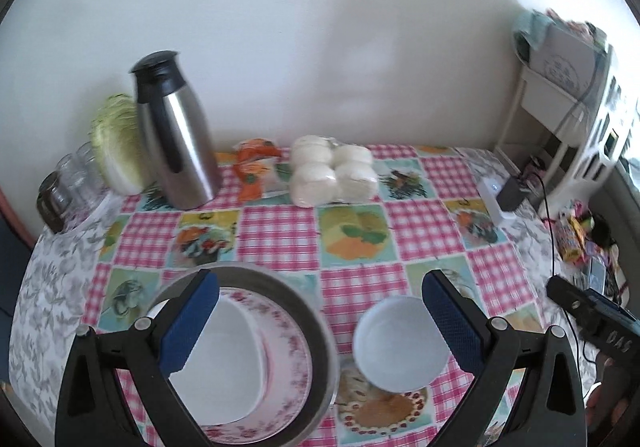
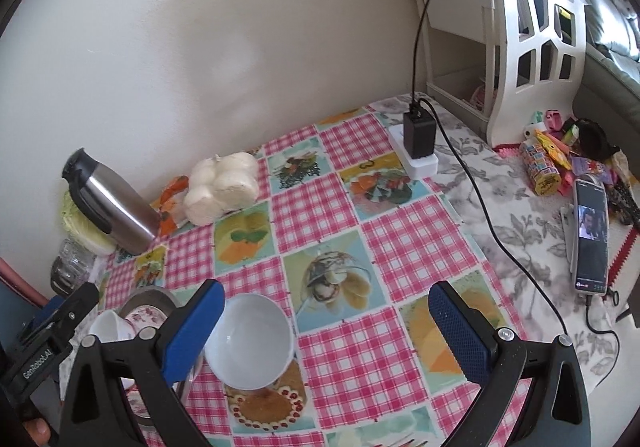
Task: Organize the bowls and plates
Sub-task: 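Move both tools toward the white round bowl, then grasp the white round bowl rim with both tools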
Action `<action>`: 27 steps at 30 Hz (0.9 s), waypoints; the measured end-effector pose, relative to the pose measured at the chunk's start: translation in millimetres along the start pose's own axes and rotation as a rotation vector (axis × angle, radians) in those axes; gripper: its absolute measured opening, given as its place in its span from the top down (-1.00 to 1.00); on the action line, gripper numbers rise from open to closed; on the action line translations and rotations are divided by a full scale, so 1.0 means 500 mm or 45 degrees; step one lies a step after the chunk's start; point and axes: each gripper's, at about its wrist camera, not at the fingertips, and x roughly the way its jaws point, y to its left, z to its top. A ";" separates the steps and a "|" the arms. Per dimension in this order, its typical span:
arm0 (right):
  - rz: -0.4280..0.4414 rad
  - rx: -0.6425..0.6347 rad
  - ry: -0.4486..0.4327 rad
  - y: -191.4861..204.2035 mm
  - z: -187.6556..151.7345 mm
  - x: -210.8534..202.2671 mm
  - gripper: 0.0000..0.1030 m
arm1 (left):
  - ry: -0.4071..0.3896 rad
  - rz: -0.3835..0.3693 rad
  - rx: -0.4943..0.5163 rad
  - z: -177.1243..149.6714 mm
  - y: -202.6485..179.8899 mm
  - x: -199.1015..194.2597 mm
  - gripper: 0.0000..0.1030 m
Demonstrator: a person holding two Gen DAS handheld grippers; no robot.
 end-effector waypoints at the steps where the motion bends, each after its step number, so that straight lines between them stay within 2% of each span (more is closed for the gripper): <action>1: -0.015 -0.012 0.013 -0.001 -0.002 0.008 -1.00 | 0.007 -0.003 0.012 0.002 -0.009 0.007 -0.97; 9: -0.031 -0.068 0.195 -0.001 -0.036 0.108 -1.00 | 0.109 -0.025 0.080 -0.004 -0.058 0.081 -0.94; 11: -0.043 -0.077 0.237 -0.001 -0.045 0.132 -0.99 | 0.127 -0.027 0.101 -0.006 -0.071 0.097 -0.73; 15: -0.036 -0.062 0.279 -0.001 -0.057 0.156 -0.92 | 0.180 -0.049 0.120 -0.012 -0.088 0.131 -0.66; 17: -0.026 -0.066 0.297 0.003 -0.062 0.167 -0.80 | 0.214 -0.062 0.122 -0.019 -0.094 0.152 -0.58; 22: -0.019 -0.088 0.362 0.020 -0.079 0.201 -0.63 | 0.276 -0.080 0.100 -0.033 -0.095 0.196 -0.52; 23: -0.012 -0.089 0.372 0.022 -0.082 0.206 -0.59 | 0.285 -0.086 0.097 -0.035 -0.094 0.201 -0.37; 25: 0.009 -0.085 0.384 0.027 -0.086 0.215 -0.48 | 0.310 -0.096 0.082 -0.039 -0.090 0.214 -0.24; 27: 0.027 -0.078 0.388 0.030 -0.087 0.218 -0.31 | 0.325 -0.099 0.071 -0.043 -0.087 0.224 -0.20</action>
